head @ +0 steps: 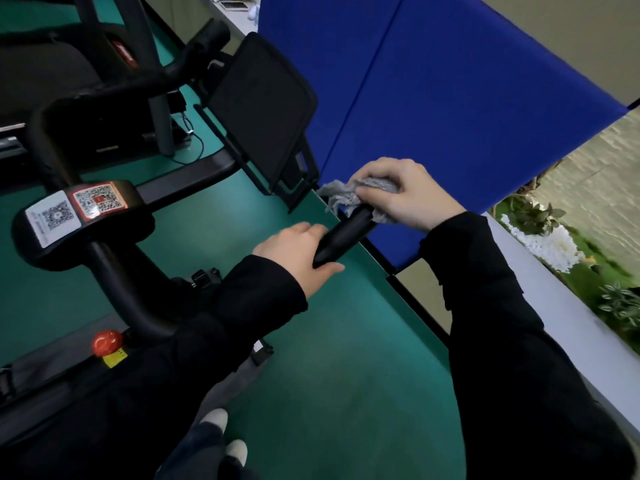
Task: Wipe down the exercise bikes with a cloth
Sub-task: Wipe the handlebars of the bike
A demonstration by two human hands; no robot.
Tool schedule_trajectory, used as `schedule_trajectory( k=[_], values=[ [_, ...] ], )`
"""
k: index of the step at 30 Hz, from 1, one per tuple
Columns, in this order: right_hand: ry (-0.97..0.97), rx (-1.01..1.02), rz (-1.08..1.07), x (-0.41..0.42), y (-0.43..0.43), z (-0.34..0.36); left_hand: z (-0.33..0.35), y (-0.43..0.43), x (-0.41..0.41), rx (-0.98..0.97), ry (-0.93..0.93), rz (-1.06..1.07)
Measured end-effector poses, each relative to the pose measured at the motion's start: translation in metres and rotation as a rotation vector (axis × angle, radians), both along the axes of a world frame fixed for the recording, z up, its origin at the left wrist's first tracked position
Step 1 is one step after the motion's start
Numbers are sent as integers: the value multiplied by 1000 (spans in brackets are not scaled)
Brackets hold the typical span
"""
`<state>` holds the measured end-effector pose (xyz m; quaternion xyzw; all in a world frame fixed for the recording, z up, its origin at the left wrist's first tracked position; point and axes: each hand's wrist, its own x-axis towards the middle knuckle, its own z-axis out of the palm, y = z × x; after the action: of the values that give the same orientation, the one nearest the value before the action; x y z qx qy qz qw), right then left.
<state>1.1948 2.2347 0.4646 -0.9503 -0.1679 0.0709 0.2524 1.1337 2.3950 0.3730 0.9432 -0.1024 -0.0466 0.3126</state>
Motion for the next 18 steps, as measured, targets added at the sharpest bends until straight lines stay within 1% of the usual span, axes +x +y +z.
schedule_trajectory(
  k=[5,6,8,9,11,14,16,18],
  values=[
    [165,-156,77,13,10,9,-6,1,5,-90,9,-12],
    [210,-155,77,17,9,11,-8,2,5,-109,4,-15],
    [308,-64,44,23,4,10,-10,1,4,-129,-17,-14],
    [345,23,17,25,-1,9,-11,1,3,-139,-22,-10],
    [365,265,-81,22,-10,-2,-12,0,2,-154,-27,-10],
    [393,725,-264,9,-16,-25,-13,0,4,-152,-36,-17],
    [399,1018,-334,-1,-18,-42,-13,-1,3,-157,-45,-18],
    [398,1268,-405,-12,-17,-61,-12,-1,3,-160,-49,-18]
  ],
)
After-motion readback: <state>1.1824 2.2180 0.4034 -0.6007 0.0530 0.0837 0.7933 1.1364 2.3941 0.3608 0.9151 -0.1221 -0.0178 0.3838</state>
